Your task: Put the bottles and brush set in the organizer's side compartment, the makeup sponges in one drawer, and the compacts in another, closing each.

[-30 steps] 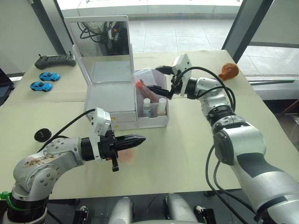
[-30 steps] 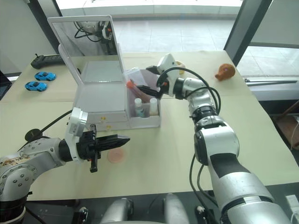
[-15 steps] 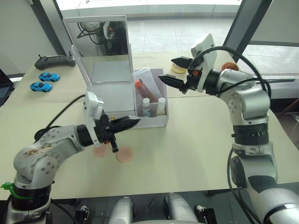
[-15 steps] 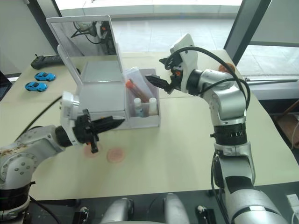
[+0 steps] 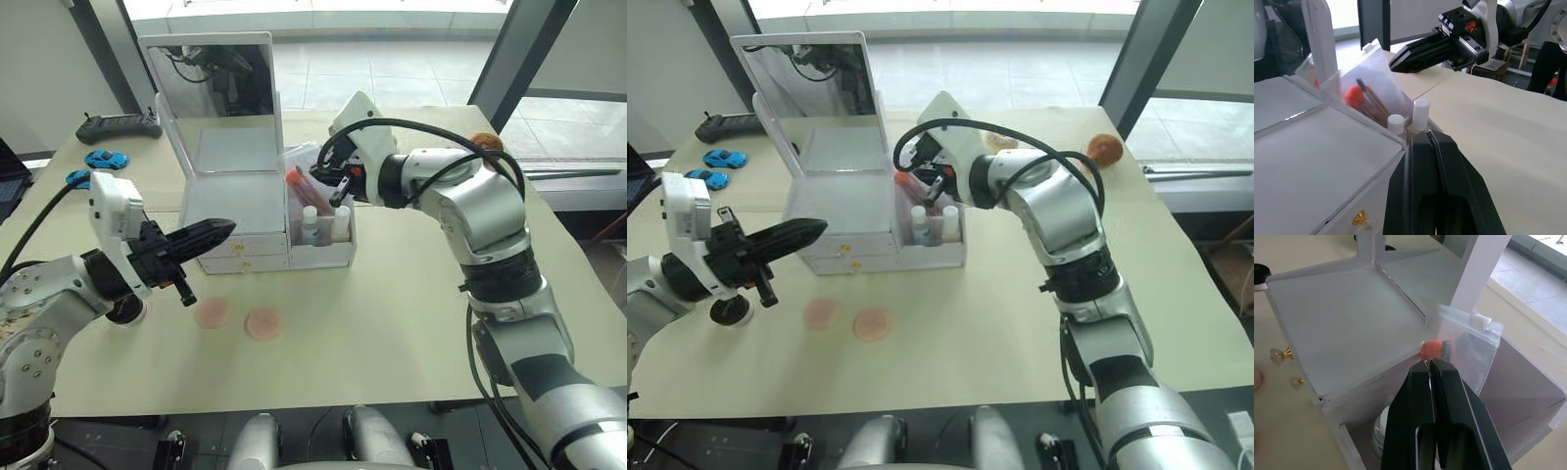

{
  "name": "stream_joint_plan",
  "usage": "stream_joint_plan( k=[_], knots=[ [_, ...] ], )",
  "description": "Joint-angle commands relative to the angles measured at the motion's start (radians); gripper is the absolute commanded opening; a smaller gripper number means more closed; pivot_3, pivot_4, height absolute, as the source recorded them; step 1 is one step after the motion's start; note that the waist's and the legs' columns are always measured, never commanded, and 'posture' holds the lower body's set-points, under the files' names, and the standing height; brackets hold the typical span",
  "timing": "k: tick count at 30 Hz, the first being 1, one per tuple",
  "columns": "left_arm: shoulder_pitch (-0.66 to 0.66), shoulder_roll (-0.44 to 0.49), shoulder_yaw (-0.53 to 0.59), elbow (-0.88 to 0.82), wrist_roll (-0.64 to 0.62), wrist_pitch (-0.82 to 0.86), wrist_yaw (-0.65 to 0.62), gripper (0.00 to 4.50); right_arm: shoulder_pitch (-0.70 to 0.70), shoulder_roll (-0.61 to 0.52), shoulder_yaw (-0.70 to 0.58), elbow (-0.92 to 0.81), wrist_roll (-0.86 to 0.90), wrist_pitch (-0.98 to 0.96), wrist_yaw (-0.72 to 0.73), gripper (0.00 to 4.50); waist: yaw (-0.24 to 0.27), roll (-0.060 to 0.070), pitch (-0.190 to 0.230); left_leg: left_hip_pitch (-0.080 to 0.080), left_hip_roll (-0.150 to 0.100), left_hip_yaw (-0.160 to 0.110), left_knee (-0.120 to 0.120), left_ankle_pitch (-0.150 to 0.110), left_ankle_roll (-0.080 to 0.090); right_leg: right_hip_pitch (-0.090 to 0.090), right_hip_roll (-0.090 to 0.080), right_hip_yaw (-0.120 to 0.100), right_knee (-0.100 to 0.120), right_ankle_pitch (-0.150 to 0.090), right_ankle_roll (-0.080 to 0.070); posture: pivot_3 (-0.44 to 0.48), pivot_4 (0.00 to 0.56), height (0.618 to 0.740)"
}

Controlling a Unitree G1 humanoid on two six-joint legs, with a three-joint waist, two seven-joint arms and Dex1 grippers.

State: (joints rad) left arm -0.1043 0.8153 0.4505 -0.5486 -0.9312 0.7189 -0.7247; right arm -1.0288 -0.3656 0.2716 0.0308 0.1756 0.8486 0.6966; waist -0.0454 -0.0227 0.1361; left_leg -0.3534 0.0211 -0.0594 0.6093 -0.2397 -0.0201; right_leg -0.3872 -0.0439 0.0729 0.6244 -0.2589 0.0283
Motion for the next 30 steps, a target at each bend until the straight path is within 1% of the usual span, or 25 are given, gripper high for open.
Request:
stream_joint_plan(
  k=[1,4,8,9,11,14,16,18,22,26,30],
  knots=[
    [0.022,0.013,0.040,-0.040,0.015,-0.031,0.004,0.00,-0.041,0.002,0.027,0.095,-0.054,-0.083,-0.002,0.03,0.001,0.000,0.000,0.000,0.000,0.000,0.000,0.000,0.000,0.000,0.000,0.000,0.000,0.000,-0.001,0.000,0.150,0.740],
    [0.026,0.005,0.047,-0.042,0.017,-0.037,0.021,0.00,-0.071,0.001,0.068,0.256,-0.124,-0.192,-0.007,0.03,-0.001,-0.001,0.000,0.000,0.000,0.000,0.000,0.000,0.000,0.000,0.000,0.000,0.000,0.000,-0.001,0.000,0.150,0.740],
    [0.022,-0.001,0.030,-0.043,0.022,-0.046,0.031,0.00,-0.180,0.043,0.060,0.592,-0.211,-0.452,-0.088,0.03,-0.003,-0.001,0.000,0.000,0.000,0.000,0.000,0.000,0.000,0.000,0.000,0.000,0.000,0.001,-0.001,0.000,0.150,0.740],
    [0.018,-0.003,0.021,-0.042,0.027,-0.050,0.034,0.00,-0.208,0.046,0.075,0.677,-0.247,-0.505,-0.109,0.03,-0.004,-0.001,0.000,0.000,0.000,0.000,-0.001,0.000,0.000,-0.001,0.000,0.000,0.000,0.001,-0.001,0.000,0.150,0.740],
    [0.008,-0.010,0.006,-0.037,0.030,-0.055,0.037,0.00,-0.251,0.069,0.063,0.820,-0.261,-0.563,-0.120,0.03,-0.008,-0.001,0.000,0.000,0.000,0.000,-0.001,0.000,0.000,-0.001,0.000,0.000,0.001,0.001,-0.002,0.000,0.150,0.740],
    [-0.007,-0.015,-0.014,-0.032,0.034,-0.060,0.036,0.00,-0.295,0.092,0.045,0.929,-0.277,-0.618,-0.116,0.03,-0.012,-0.001,0.000,0.001,0.000,0.000,-0.001,0.000,0.000,0.000,0.001,0.000,0.001,0.001,-0.002,0.000,0.150,0.740],
    [-0.013,-0.015,-0.021,-0.025,0.040,-0.065,0.033,0.00,-0.310,0.086,0.023,0.918,-0.268,-0.616,-0.088,0.03,-0.012,-0.001,0.000,0.000,0.000,-0.001,-0.001,0.000,0.000,0.000,0.001,0.000,0.001,0.001,-0.002,0.000,0.150,0.740],
    [-0.016,-0.013,-0.022,-0.018,0.043,-0.068,0.030,0.00,-0.307,0.073,-0.004,0.870,-0.246,-0.589,-0.049,0.03,-0.012,-0.001,0.000,0.000,0.000,-0.001,-0.001,0.000,0.000,0.000,0.001,0.000,0.001,0.001,-0.002,0.000,0.150,0.740],
    [-0.010,-0.010,-0.018,-0.004,0.054,-0.077,0.016,0.00,-0.245,0.032,-0.078,0.613,-0.159,-0.446,0.063,0.03,-0.011,-0.001,0.001,0.000,0.000,-0.001,-0.001,0.000,0.000,0.000,0.001,-0.001,0.001,0.001,-0.002,0.000,0.150,0.740],
    [-0.012,-0.011,-0.028,0.004,0.063,-0.085,0.011,0.00,-0.164,0.019,-0.115,0.368,-0.090,-0.277,0.101,0.03,-0.014,-0.001,0.001,0.000,0.001,-0.002,-0.001,0.000,0.000,0.000,0.001,-0.001,0.001,0.001,-0.002,0.000,0.150,0.740],
    [-0.028,-0.015,-0.043,0.020,0.073,-0.089,0.003,0.00,-0.101,0.016,-0.120,0.240,-0.063,-0.194,0.101,0.03,-0.014,-0.001,0.001,0.000,0.001,-0.002,-0.001,0.000,0.000,0.000,0.001,-0.002,0.002,0.001,-0.002,0.000,0.150,0.740]
  ],
)
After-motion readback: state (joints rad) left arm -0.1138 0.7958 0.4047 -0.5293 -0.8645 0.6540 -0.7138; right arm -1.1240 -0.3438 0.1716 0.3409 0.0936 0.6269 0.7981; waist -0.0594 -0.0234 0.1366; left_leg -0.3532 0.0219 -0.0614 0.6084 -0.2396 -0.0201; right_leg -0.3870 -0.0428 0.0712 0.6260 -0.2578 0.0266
